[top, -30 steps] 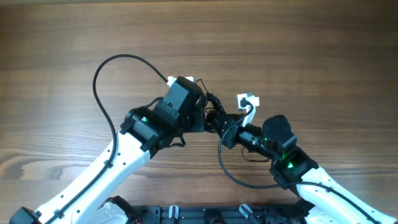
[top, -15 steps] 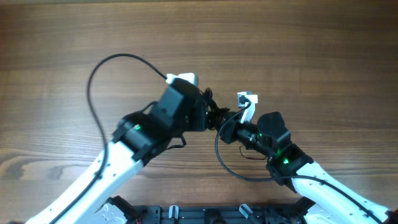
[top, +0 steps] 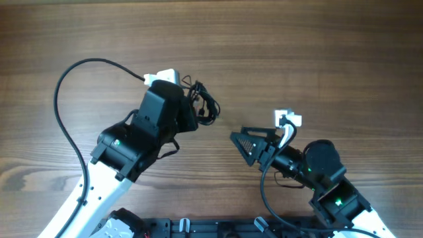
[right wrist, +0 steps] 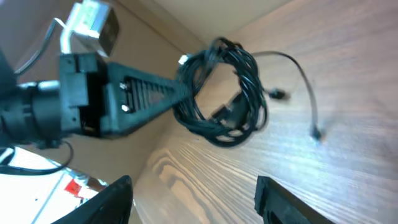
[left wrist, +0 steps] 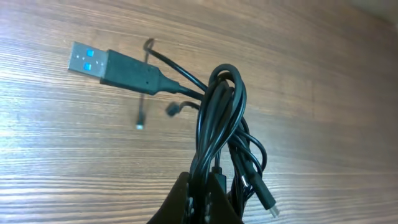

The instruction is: Untangle cables

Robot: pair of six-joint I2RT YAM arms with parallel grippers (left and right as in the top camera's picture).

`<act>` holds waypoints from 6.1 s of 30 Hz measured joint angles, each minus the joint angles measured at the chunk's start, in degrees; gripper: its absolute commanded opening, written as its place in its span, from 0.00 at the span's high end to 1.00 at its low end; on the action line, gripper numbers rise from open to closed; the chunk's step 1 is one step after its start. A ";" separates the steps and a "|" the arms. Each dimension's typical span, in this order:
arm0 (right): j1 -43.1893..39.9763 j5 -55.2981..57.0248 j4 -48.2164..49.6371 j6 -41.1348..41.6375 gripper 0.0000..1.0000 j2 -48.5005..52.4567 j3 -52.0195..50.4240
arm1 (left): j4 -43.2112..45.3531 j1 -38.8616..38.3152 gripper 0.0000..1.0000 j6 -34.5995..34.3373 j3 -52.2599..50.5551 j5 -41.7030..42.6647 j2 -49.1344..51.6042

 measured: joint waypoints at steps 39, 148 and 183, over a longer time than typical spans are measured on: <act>-1.49 -5.97 24.46 5.75 0.63 26.03 -0.28 | 4.61 3.08 0.96 16.52 0.00 28.06 1.84; -12.09 -25.62 26.62 18.99 0.60 23.91 -0.46 | 2.69 12.98 0.96 35.80 0.13 54.75 9.57; -2.43 -15.82 32.39 9.99 0.72 26.49 -0.50 | 6.49 11.50 0.96 16.06 0.13 39.78 9.73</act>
